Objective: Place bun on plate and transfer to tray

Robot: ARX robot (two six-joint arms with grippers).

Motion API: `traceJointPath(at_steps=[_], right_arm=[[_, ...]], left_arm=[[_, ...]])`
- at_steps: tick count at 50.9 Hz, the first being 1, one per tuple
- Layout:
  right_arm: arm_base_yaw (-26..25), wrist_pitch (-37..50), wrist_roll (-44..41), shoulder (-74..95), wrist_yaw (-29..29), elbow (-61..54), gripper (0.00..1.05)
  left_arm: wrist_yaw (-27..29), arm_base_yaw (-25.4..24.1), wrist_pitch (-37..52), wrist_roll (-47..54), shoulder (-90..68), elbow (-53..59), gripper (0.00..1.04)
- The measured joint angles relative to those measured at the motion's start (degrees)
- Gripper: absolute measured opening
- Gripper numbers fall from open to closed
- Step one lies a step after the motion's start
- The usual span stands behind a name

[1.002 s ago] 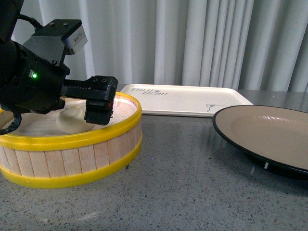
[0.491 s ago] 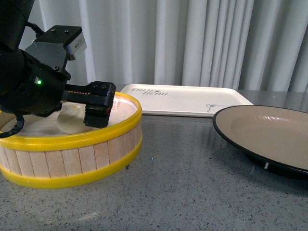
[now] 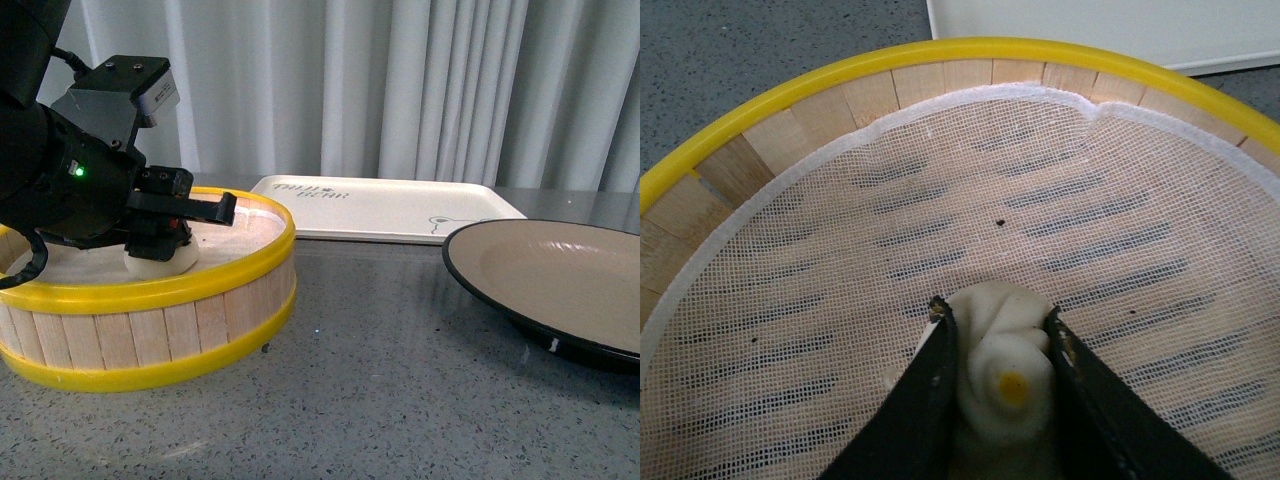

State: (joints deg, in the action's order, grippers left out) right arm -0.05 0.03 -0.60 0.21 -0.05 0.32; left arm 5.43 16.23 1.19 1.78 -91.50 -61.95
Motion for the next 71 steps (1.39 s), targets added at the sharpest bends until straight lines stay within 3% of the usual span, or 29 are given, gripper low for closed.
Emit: traceJointPath(at_steps=[11, 29, 41, 45, 58, 71], right_arm=[[0.0, 0.0, 0.0, 0.0, 0.0, 0.0, 0.96], [0.0, 0.0, 0.0, 0.0, 0.0, 0.0, 0.96], [0.0, 0.0, 0.0, 0.0, 0.0, 0.0, 0.96], [0.0, 0.0, 0.0, 0.0, 0.0, 0.0, 0.96], [0.0, 0.0, 0.0, 0.0, 0.0, 0.0, 0.96], [0.0, 0.0, 0.0, 0.0, 0.0, 0.0, 0.96]], left_arm=[[-2.5, 0.8, 1.0, -2.1, 1.5, -0.4, 0.05], [-4.5, 4.1, 8.0, -5.3, 2.2, -2.1, 0.05], [-6.1, 10.7, 16.2, -6.0, 2.2, -2.2, 0.05], [-9.1, 14.0, 17.8, -5.9, 1.7, -2.6, 0.05], [-16.6, 21.3, 20.3, -1.6, -4.9, -6.0, 0.05], [-14.4, 24.5, 14.8, 1.0, -13.4, -14.6, 0.05]])
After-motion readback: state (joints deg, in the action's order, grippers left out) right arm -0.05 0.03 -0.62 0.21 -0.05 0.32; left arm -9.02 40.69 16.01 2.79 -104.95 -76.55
